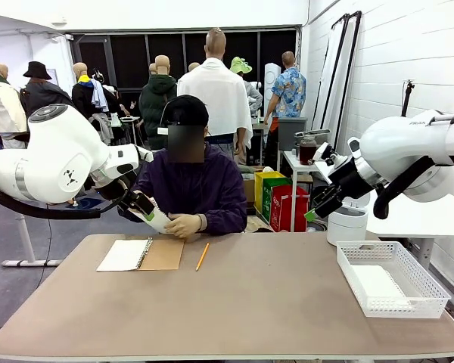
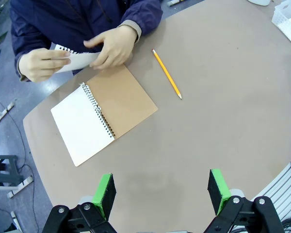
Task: Sort the paper based on its condition.
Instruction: If a person hands you a paper, place it in the Organizing basket , and if it's crumpled, put it in the Trash can.
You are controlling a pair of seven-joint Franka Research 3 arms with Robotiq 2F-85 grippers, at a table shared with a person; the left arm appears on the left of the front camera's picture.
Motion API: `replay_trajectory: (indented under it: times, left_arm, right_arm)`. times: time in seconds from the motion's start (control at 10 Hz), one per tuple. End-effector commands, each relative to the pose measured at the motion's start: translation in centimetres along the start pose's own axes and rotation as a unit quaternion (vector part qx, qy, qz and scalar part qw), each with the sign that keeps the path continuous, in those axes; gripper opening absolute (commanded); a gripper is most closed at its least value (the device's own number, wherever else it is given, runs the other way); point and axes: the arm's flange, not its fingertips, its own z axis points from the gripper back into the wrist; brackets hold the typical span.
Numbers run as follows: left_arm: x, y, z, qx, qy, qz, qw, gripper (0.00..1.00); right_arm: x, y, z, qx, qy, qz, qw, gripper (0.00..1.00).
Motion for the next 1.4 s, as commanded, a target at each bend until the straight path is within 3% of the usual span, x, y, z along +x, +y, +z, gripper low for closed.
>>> replay_trajectory:
  times: [0.0,1.3]
  left_arm:
    - [0.04,0.07,-0.01,-0.001,0.0,0.0,1.0,1.0]
    - [0.04,0.07,-0.01,-0.001,0.0,0.0,1.0,1.0]
  right_arm:
    - [-0.06,-0.03,0.03,0.001,-0.001,-0.001,1.0,1.0]
    - [-0.06,-0.03,0.03,0.001,-0.001,-0.001,1.0,1.0]
